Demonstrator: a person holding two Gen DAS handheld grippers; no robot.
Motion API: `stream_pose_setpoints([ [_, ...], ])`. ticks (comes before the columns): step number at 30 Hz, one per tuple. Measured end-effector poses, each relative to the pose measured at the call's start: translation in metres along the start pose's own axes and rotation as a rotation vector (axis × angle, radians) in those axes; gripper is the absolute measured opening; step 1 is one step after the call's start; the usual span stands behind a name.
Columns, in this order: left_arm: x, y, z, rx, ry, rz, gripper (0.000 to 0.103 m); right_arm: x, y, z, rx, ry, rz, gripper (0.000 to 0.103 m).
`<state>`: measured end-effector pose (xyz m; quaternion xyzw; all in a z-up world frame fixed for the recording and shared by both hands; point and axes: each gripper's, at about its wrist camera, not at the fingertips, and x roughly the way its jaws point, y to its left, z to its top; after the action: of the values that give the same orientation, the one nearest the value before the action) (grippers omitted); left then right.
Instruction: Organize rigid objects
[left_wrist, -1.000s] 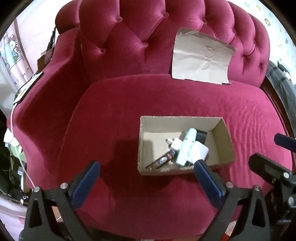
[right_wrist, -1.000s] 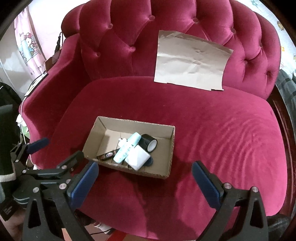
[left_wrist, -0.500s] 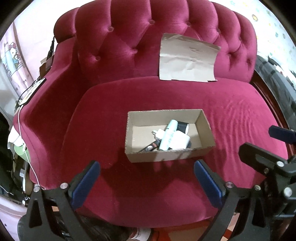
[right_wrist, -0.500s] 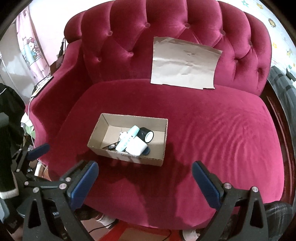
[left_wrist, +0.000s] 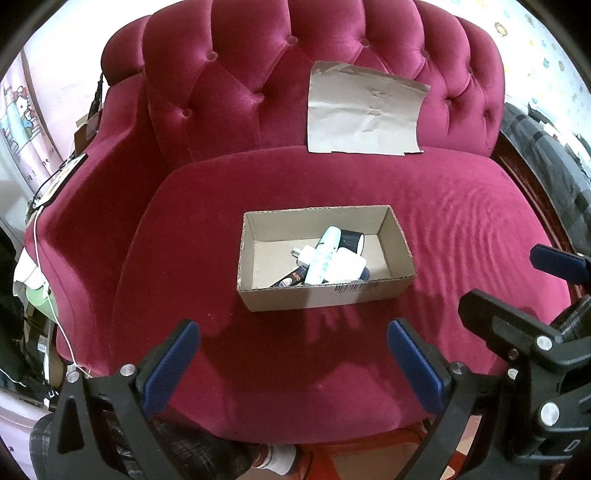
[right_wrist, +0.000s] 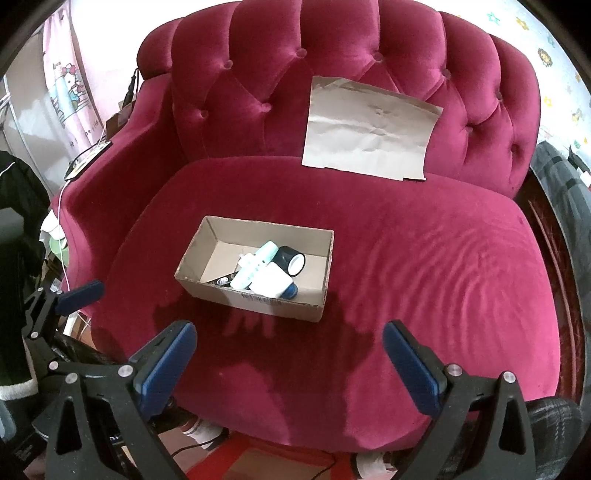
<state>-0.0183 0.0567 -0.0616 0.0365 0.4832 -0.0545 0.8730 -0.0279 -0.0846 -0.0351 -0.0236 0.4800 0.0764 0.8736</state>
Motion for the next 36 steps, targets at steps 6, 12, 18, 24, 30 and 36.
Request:
stream_pose_setpoints([
  [6,-0.0024,-0.0014,-0.0009,0.001,-0.004,0.008,0.103,-0.0022,0.0003,-0.0008,-0.001,-0.003,0.004,0.103],
  [12,-0.0031,-0.0015,-0.0009,-0.001,-0.005,0.006,0.103,-0.0051,0.0001,-0.0012,-0.003,-0.008,0.004,0.103],
  [18,-0.0046,-0.0010,-0.0003,0.000,-0.006,0.009,0.103,-0.0052,0.0030,-0.0017,-0.006,-0.014,0.001,0.103],
  [24,-0.0047,-0.0016,0.0000,0.000,-0.007,0.009,0.103,-0.0063,0.0026,-0.0013,-0.005,-0.016,0.002,0.103],
  [30,-0.0055,-0.0017,0.0006,0.000,-0.009,0.010,0.103,-0.0075,0.0015,0.0001,-0.005,-0.015,0.010,0.103],
  [36,-0.0058,-0.0018,0.0009,0.002,-0.010,0.010,0.103,-0.0075,0.0016,-0.0005,-0.008,-0.018,0.011,0.103],
])
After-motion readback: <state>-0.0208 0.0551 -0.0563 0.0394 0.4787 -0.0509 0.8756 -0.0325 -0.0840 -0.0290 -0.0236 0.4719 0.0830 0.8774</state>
